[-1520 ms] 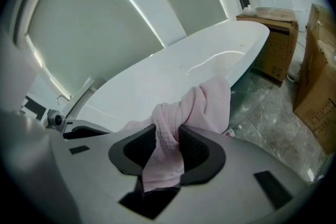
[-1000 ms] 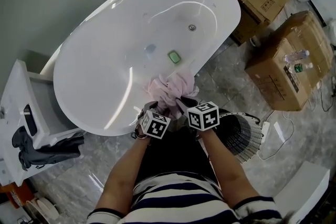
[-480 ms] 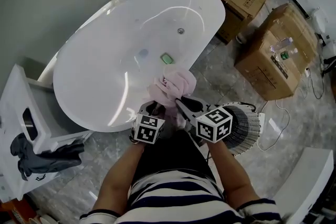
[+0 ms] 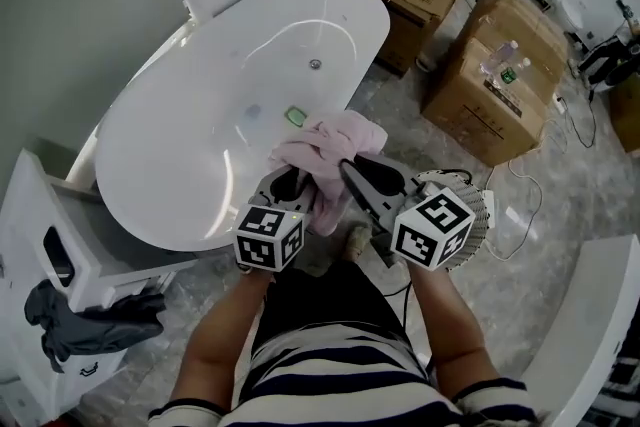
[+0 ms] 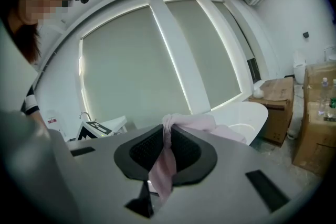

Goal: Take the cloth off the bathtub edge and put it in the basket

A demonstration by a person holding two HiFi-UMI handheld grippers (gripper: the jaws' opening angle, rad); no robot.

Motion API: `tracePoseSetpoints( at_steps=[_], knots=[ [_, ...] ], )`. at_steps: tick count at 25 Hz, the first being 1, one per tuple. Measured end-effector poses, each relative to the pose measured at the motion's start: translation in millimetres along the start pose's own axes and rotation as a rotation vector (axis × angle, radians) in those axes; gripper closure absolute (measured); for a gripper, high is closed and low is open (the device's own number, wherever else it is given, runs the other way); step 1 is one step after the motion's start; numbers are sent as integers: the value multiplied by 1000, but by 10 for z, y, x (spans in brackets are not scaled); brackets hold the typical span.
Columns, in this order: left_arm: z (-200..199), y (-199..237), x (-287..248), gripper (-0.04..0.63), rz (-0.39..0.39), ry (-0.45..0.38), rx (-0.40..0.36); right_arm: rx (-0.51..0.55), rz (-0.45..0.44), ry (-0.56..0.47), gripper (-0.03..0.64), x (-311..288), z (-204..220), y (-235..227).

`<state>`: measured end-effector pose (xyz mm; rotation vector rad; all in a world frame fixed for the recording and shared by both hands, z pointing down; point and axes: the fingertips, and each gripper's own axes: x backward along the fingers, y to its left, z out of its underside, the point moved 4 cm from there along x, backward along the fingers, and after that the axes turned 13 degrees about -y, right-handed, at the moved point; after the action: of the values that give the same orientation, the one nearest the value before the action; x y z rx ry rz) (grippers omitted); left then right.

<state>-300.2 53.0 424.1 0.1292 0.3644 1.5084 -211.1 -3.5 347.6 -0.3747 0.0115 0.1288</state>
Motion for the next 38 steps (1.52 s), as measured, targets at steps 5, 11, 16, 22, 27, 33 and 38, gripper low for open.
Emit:
tracePoseSetpoints(
  at_steps=[5,11,16,22,27,33,38],
  knots=[
    [-366,-301,-114,506,108,-80,4,67,61,-80,552,286,-332,85],
    [-772,-823,-299,508,246,-173,-25,74,123,-198,552,709,-808,44],
    [-1075,-1246,-496,508,363,-220,-20,130,165,-283,552,1048,-1159,-5],
    [-1341,-1916,-779,508,497,-249,-21,183,232,-378,552,1596,-1575,-150],
    [-1502,-2465,-1001,508,612,-259,-38,238,294,-452,552,2040,-1875,-279],
    [-1459,-3088,-1237,508,736,-233,-21,289,380,-484,552,2591,-2050,-460],
    [-1251,-3498,-1442,508,801,-190,-5,285,449,-489,552,2992,-2044,-703]
  ],
)
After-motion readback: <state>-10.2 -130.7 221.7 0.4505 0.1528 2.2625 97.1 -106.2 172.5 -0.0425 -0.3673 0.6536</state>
